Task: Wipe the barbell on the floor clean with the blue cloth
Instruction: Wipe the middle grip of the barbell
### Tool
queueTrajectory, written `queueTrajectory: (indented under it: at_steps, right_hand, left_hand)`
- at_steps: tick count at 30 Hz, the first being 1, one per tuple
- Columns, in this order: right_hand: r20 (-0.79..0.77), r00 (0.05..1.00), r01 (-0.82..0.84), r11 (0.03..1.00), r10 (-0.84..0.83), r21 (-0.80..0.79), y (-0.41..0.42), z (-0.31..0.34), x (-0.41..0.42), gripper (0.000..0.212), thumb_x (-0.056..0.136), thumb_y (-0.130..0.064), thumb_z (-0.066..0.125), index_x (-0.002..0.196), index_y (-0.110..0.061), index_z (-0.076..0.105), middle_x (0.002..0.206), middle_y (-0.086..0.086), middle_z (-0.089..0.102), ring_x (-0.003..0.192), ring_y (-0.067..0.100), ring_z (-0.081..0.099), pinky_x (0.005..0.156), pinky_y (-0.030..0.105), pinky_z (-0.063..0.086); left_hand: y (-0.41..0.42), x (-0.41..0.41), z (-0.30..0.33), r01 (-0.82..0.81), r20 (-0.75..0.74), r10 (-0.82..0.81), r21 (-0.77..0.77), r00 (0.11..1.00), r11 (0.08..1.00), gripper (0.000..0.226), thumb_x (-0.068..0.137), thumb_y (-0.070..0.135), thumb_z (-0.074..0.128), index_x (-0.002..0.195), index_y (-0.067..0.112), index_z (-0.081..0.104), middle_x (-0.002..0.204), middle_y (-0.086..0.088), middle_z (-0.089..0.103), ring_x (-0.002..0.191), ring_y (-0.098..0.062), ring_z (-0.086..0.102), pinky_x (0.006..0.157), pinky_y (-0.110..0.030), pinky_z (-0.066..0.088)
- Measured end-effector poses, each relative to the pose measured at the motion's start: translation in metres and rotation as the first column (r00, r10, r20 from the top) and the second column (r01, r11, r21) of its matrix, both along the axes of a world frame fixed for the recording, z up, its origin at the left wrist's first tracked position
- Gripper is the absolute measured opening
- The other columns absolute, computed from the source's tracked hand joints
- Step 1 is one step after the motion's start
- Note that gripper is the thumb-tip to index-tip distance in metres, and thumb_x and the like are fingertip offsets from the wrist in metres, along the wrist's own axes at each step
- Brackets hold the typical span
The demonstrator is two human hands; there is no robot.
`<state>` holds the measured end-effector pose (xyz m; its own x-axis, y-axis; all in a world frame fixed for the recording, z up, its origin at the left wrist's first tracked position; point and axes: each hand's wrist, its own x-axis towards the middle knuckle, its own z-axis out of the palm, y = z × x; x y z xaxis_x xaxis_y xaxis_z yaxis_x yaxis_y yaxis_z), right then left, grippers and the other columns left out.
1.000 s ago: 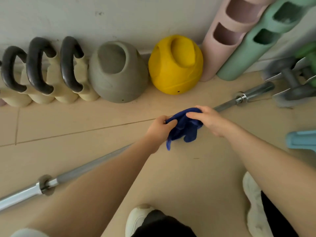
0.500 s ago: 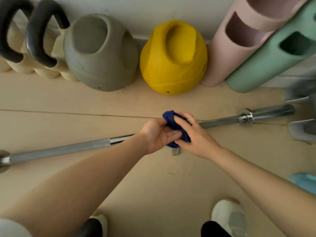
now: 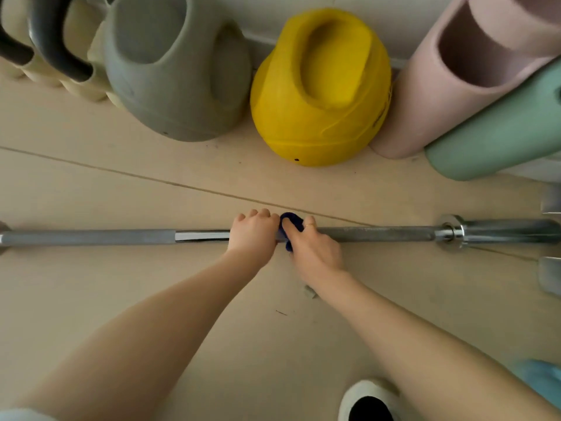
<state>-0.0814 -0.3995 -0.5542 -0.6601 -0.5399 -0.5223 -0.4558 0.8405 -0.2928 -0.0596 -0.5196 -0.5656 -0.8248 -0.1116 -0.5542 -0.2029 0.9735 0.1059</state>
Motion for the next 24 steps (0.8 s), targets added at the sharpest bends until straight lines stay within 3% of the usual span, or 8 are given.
queueTrajectory:
  at_steps: [3, 5, 8, 10, 14, 18, 22, 24]
  right_hand:
    - [-0.076, 0.99, -0.112, 0.992, 0.116, 0.058, 0.003, 0.0, -0.007, 0.043, 0.096, -0.025, 0.042, 0.136, -0.023, 0.028, 0.111, 0.014, 0.045, 0.085, 0.036, 0.062, 0.059, 0.036, 0.04]
    - [-0.107, 0.987, -0.108, 0.991, 0.116, 0.084, 0.016, 0.005, -0.012, 0.036, 0.092, -0.028, 0.047, 0.127, -0.023, 0.036, 0.099, 0.01, 0.048, 0.08, 0.033, 0.062, 0.058, 0.034, 0.037]
    - [-0.231, 0.966, -0.113, 0.993, 0.12, 0.041, 0.02, 0.003, -0.014, 0.025, 0.086, -0.027, 0.056, 0.108, -0.018, 0.051, 0.084, 0.008, 0.055, 0.071, 0.028, 0.056, 0.061, 0.031, 0.033]
    - [-0.229, 0.965, -0.134, 0.991, 0.128, -0.012, 0.002, -0.001, -0.008, 0.022, 0.089, -0.025, 0.052, 0.109, -0.014, 0.053, 0.09, 0.011, 0.061, 0.08, 0.031, 0.06, 0.064, 0.032, 0.031]
    - [-0.045, 0.982, -0.183, 0.982, 0.181, -0.049, -0.045, -0.008, 0.019, 0.034, 0.095, -0.021, 0.043, 0.128, -0.013, 0.04, 0.108, 0.013, 0.058, 0.092, 0.036, 0.063, 0.064, 0.034, 0.038]
    - [-0.049, 0.986, -0.161, 0.987, 0.161, 0.008, -0.028, -0.004, 0.006, 0.035, 0.087, -0.026, 0.057, 0.118, -0.021, 0.042, 0.101, 0.011, 0.057, 0.088, 0.035, 0.063, 0.061, 0.034, 0.035]
    - [-0.176, 0.984, 0.013, 0.985, 0.018, 0.173, 0.023, 0.002, -0.027, 0.026, 0.095, -0.029, 0.041, 0.119, -0.025, 0.05, 0.106, 0.009, 0.061, 0.096, 0.032, 0.061, 0.065, 0.032, 0.037]
    - [-0.194, 0.981, 0.043, 0.986, -0.011, 0.16, 0.027, -0.002, -0.024, 0.023, 0.095, -0.027, 0.041, 0.115, -0.024, 0.052, 0.101, 0.008, 0.063, 0.088, 0.031, 0.061, 0.063, 0.033, 0.039]
  left_hand:
    - [-0.001, 0.003, -0.005, -0.105, -0.059, 0.106, 0.02, 0.993, 0.994, 0.039, 0.088, 0.026, 0.057, 0.124, 0.015, 0.047, 0.117, -0.004, 0.058, 0.111, -0.025, 0.051, 0.086, -0.033, 0.038]
    - [-0.007, 0.008, -0.006, -0.149, -0.056, 0.15, 0.028, 0.987, 0.988, 0.045, 0.087, 0.031, 0.061, 0.127, 0.017, 0.047, 0.119, -0.002, 0.057, 0.113, -0.024, 0.05, 0.089, -0.033, 0.038]
    - [-0.02, 0.018, -0.006, -0.162, -0.044, 0.162, 0.005, 0.986, 0.987, 0.036, 0.087, 0.031, 0.06, 0.12, 0.02, 0.054, 0.119, -0.001, 0.057, 0.113, -0.024, 0.048, 0.089, -0.033, 0.035]
    - [-0.024, 0.022, -0.007, -0.176, -0.06, 0.179, 0.049, 0.982, 0.983, 0.039, 0.087, 0.028, 0.06, 0.125, 0.021, 0.051, 0.121, 0.0, 0.058, 0.115, -0.023, 0.049, 0.09, -0.032, 0.034]
    - [-0.027, 0.029, -0.008, -0.224, -0.121, 0.233, 0.088, 0.965, 0.971, 0.042, 0.084, 0.011, 0.055, 0.124, 0.018, 0.047, 0.115, 0.0, 0.062, 0.109, -0.023, 0.052, 0.086, -0.029, 0.033]
    - [-0.027, 0.033, -0.012, -0.241, -0.15, 0.255, 0.108, 0.955, 0.965, 0.041, 0.085, 0.024, 0.063, 0.122, 0.016, 0.046, 0.113, 0.002, 0.064, 0.108, -0.022, 0.054, 0.087, -0.03, 0.034]
    - [-0.023, 0.032, -0.013, -0.248, -0.154, 0.264, 0.116, 0.952, 0.962, 0.033, 0.086, 0.025, 0.062, 0.117, 0.017, 0.053, 0.111, 0.001, 0.063, 0.105, -0.023, 0.054, 0.081, -0.028, 0.033]
    - [-0.022, 0.03, -0.013, -0.227, -0.146, 0.241, 0.105, 0.959, 0.968, 0.025, 0.086, 0.022, 0.063, 0.109, 0.016, 0.057, 0.106, -0.002, 0.062, 0.1, -0.024, 0.055, 0.075, -0.026, 0.03]
